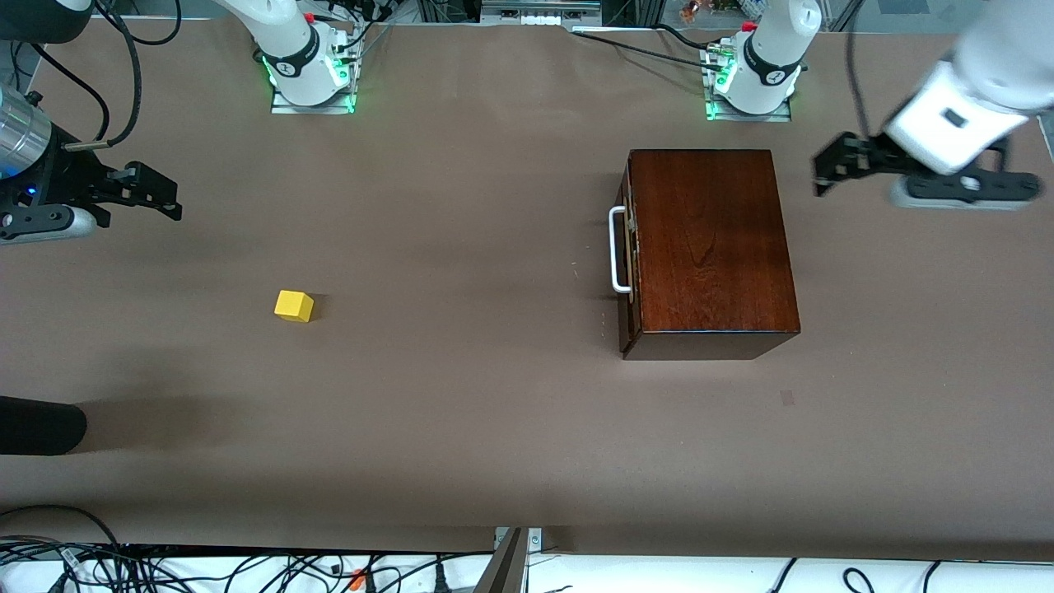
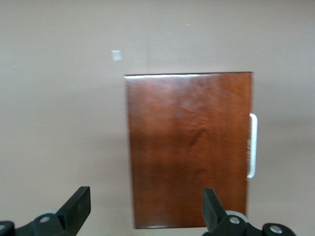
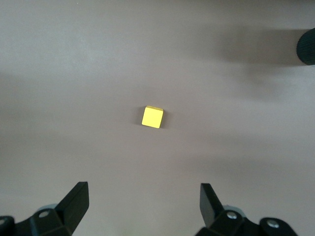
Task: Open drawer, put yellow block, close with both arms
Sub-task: 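Move the left gripper toward the white drawer handle of the wooden box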
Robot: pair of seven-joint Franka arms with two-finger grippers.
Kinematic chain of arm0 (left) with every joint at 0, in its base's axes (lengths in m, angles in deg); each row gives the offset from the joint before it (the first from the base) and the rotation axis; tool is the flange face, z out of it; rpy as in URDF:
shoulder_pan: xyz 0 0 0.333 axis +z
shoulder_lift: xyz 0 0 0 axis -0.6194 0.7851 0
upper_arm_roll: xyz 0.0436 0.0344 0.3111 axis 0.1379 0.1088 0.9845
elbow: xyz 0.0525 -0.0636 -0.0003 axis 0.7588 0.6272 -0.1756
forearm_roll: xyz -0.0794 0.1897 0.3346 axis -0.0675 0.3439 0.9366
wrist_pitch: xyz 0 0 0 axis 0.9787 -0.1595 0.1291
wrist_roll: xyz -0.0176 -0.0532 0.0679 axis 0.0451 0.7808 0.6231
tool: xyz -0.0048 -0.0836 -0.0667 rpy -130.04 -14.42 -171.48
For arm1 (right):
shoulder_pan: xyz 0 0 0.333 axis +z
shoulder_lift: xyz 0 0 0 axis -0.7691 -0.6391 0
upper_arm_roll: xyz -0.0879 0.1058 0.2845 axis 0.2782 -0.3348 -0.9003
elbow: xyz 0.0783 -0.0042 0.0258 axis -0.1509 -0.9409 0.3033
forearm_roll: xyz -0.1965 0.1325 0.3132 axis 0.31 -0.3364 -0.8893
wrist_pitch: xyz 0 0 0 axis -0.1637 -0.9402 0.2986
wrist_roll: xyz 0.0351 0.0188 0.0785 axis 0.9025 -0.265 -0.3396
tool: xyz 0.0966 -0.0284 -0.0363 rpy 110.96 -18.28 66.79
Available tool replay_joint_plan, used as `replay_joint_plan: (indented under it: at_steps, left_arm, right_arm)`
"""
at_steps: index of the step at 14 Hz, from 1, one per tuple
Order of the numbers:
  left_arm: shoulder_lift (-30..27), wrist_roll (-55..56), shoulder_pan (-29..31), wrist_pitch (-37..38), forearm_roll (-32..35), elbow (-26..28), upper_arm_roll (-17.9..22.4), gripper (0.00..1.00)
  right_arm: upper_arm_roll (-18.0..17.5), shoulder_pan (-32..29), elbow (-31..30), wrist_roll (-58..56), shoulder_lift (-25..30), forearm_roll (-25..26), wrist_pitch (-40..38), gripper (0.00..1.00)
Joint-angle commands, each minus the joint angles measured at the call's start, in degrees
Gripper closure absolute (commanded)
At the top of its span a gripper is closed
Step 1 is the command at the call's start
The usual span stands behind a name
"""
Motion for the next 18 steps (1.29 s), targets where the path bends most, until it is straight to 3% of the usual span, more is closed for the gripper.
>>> replay_joint_plan:
  at_steps: [1,8,12,18]
  left_arm:
    - [0.21,7.05,0.09,0.69,-0.97,-0.97,-5.91,0.00]
    - [5.82,25.85,-2.27,-6.51,2.44,-0.97,-21.39,0.00]
    - [11.27,37.02,-11.93,-7.58,9.30,-0.97,-21.66,0.00]
    - [18.65,41.96,-14.58,-11.97,16.42,0.52,-21.66,0.00]
  right_arm:
    - [-0.18,-0.52,1.21,-0.43,-0.49,-0.40,-0.43,0.00]
    - [-0.18,-0.52,1.21,-0.51,-0.49,-0.40,-0.43,0.00]
    - [-0.18,-0.60,1.21,-0.60,-0.49,-0.40,-0.43,0.00]
    - [-0.18,-0.52,1.21,-0.60,-0.49,-0.40,-0.43,0.00]
